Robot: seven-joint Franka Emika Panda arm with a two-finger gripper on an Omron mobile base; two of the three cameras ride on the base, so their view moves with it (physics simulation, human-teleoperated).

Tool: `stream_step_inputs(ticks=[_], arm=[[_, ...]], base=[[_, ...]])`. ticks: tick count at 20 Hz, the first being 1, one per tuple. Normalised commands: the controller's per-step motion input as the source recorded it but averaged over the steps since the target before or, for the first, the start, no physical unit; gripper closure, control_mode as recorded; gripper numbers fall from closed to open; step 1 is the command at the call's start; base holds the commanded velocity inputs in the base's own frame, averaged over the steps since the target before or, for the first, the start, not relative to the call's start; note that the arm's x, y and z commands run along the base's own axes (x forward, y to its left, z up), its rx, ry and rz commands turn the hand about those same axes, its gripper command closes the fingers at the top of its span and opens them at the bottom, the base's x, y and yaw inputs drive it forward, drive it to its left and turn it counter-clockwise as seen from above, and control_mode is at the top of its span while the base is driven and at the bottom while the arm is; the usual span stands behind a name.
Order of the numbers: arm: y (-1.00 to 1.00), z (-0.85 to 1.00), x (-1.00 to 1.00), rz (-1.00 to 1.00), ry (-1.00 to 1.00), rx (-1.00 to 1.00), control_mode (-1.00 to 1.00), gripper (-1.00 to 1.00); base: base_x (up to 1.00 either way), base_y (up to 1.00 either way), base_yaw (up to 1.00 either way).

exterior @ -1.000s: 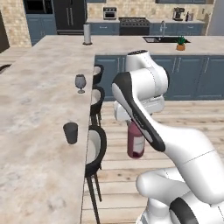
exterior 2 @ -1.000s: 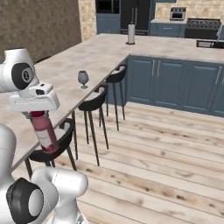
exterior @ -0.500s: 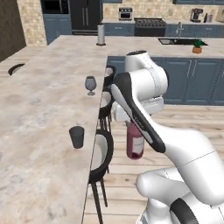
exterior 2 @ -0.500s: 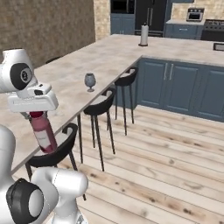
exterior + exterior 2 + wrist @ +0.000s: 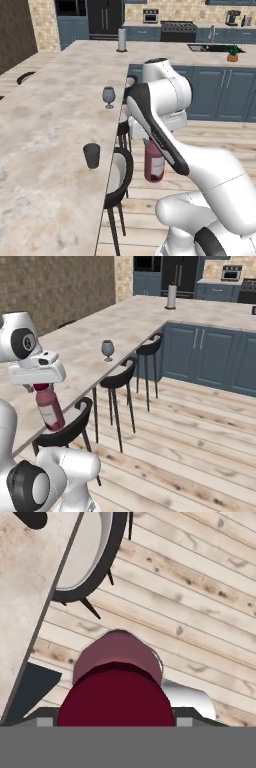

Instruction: There is a wine glass and glass cup on the dining counter. Place the wine bottle next to the wine glass and the juice bottle next to the glass cup.

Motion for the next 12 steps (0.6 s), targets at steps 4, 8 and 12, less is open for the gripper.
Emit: stream_step_inputs(ticks=[4, 8, 12], arm=[[0.0, 0.0, 0.0, 0.0, 0.0, 0.0, 1.0, 1.0], [0.0, 0.0, 0.0, 0.0, 0.0, 0.0, 1.0, 1.0], [0.0, 0.0, 0.0, 0.0, 0.0, 0.0, 1.0, 1.0]], base=[[0.15, 0.25, 0.02], [0.05, 0.06, 0.0], [0.0, 0.0, 0.0]])
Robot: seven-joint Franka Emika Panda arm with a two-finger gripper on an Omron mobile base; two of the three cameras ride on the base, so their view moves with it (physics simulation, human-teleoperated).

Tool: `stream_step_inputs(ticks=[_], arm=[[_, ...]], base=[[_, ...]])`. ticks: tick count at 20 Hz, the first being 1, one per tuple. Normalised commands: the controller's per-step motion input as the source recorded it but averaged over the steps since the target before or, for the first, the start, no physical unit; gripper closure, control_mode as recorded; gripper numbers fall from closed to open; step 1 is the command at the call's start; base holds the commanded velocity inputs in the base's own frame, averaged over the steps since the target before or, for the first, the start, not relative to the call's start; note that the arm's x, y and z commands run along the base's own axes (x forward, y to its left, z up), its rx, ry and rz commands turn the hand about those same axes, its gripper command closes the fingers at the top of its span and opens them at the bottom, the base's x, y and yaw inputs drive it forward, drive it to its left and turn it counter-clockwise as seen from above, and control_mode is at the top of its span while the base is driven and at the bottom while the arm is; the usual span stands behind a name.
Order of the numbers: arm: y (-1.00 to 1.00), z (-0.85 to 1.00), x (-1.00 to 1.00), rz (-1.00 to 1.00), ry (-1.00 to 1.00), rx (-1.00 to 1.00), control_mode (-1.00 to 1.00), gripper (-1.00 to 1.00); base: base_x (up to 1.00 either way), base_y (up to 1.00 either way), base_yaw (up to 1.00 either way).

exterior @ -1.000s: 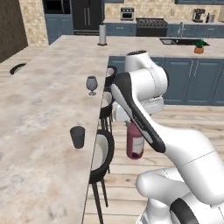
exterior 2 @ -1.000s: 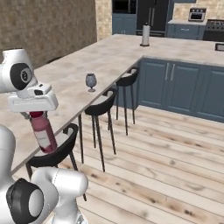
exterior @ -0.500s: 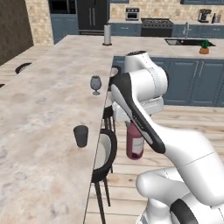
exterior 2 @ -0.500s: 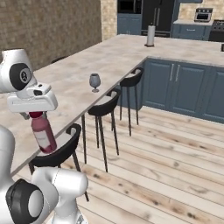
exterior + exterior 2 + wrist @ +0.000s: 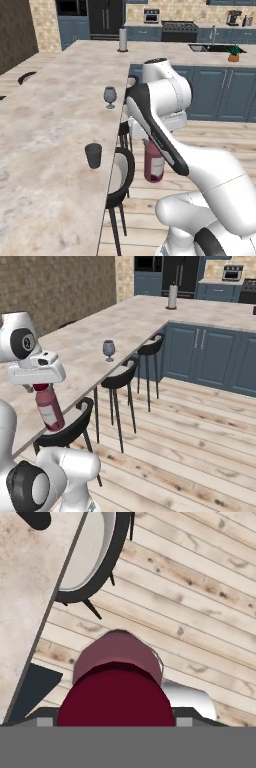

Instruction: There is a wine glass and glass cup on the dining counter. Place the wine bottle next to the wine glass and the juice bottle next to the glass cup.

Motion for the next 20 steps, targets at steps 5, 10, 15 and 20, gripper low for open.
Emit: stream_step_inputs(ticks=[5, 10, 15, 20], arm=[[0.0, 0.0, 0.0, 0.0, 0.0, 0.0, 1.0, 1.0], [0.25, 0.0, 0.04, 0.0, 0.04, 0.03, -1.0, 1.0], [0.5, 0.0, 0.04, 0.0, 0.01, 0.06, -1.0, 1.0], [0.53, 0.0, 0.04, 0.0, 0.0, 0.04, -1.0, 1.0]], base=[[-0.01, 0.06, 0.0], [0.0, 0.05, 0.0], [0.0, 0.0, 0.0], [0.0, 0.0, 0.0]])
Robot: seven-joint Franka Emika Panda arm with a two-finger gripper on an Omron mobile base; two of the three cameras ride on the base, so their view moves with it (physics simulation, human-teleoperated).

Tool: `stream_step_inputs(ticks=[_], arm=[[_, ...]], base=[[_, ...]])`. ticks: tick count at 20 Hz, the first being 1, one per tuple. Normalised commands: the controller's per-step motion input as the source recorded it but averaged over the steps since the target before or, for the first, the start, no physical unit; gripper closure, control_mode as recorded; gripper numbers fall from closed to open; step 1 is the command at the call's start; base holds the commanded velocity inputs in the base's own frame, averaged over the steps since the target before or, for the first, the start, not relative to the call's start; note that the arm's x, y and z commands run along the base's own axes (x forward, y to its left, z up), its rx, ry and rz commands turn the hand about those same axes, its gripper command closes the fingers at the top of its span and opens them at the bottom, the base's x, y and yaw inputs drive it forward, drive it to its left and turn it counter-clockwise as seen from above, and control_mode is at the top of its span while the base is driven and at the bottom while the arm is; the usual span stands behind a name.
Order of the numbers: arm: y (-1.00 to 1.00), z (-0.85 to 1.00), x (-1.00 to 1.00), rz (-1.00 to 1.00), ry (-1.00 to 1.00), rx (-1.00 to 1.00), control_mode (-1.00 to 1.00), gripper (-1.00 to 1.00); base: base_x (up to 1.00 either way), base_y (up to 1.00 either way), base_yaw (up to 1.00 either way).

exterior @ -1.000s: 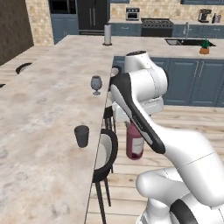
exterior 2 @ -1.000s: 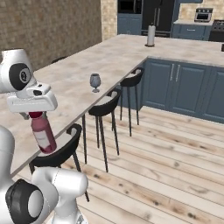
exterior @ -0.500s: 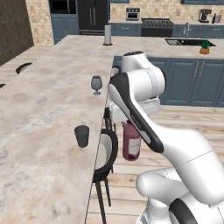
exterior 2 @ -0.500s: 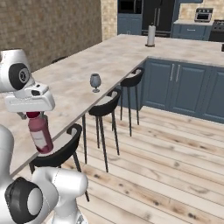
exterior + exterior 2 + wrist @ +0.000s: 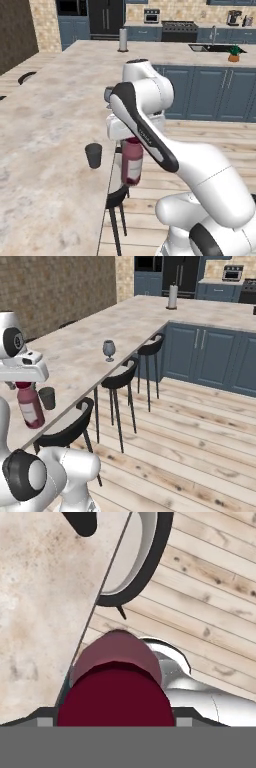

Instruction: There is a wine glass and glass cup on the dining counter. Place the wine bottle next to the wine glass and the juice bottle next to the glass cup.

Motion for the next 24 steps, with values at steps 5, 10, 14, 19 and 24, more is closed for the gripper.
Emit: stream_step_inputs(ticks=[5, 10, 14, 19, 24], arm=[[0.61, -0.07, 0.07, 0.0, -0.02, 0.0, -1.0, 1.0], [0.49, -0.14, 0.16, -0.03, -0.1, 0.0, -1.0, 1.0], [0.32, -0.23, 0.31, -0.06, -0.15, -0.01, -1.0, 1.0], [0.26, -0.25, 0.28, -0.05, -0.09, -0.01, -1.0, 1.0], [0.19, -0.16, 0.36, -0.05, 0.11, 0.01, -1.0, 1.0]], base=[[0.0, 0.0, 0.0], [0.0, 0.0, 0.0], [0.0, 0.0, 0.0], [0.0, 0.0, 0.0], [0.0, 0.0, 0.0]])
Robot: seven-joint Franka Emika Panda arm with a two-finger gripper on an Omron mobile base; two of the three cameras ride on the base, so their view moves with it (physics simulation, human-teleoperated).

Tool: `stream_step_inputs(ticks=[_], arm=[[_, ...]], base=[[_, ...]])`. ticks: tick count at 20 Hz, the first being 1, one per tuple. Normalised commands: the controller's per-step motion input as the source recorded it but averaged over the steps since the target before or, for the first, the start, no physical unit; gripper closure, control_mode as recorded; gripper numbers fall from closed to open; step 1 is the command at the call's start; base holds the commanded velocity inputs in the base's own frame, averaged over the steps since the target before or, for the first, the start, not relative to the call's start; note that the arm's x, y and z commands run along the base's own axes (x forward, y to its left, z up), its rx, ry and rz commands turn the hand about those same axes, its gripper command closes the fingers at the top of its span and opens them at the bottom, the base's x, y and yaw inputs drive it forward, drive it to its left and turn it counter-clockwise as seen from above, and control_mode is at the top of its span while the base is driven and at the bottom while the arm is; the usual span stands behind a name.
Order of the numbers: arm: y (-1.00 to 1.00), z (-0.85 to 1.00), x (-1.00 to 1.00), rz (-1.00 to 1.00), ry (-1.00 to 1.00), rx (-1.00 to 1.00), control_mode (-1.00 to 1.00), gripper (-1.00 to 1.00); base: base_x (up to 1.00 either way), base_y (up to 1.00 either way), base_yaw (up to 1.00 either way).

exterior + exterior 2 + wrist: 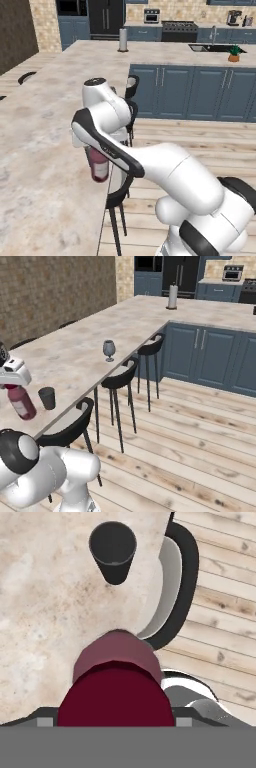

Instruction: There is a wine glass and glass cup on the dining counter. Place the wine bottle next to the wine glass and the juice bottle next to the glass cup.

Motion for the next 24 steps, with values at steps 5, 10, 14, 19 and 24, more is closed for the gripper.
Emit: stream_step_inputs(ticks=[5, 10, 14, 19, 24], arm=[[0.2, -0.21, 0.39, -0.04, 0.13, 0.03, -1.0, 1.0], [0.14, -0.26, 0.36, -0.02, 0.08, 0.0, -1.0, 1.0], [0.22, -0.34, 0.29, -0.01, 0.01, 0.0, -1.0, 1.0], [0.21, -0.28, 0.27, -0.01, 0.0, 0.0, -1.0, 1.0], [0.17, -0.14, 0.27, -0.01, 0.0, 0.0, -1.0, 1.0]], base=[[0.0, 0.0, 0.0], [0.0, 0.0, 0.0], [0.0, 0.0, 0.0], [0.0, 0.0, 0.0], [0.0, 0.0, 0.0]])
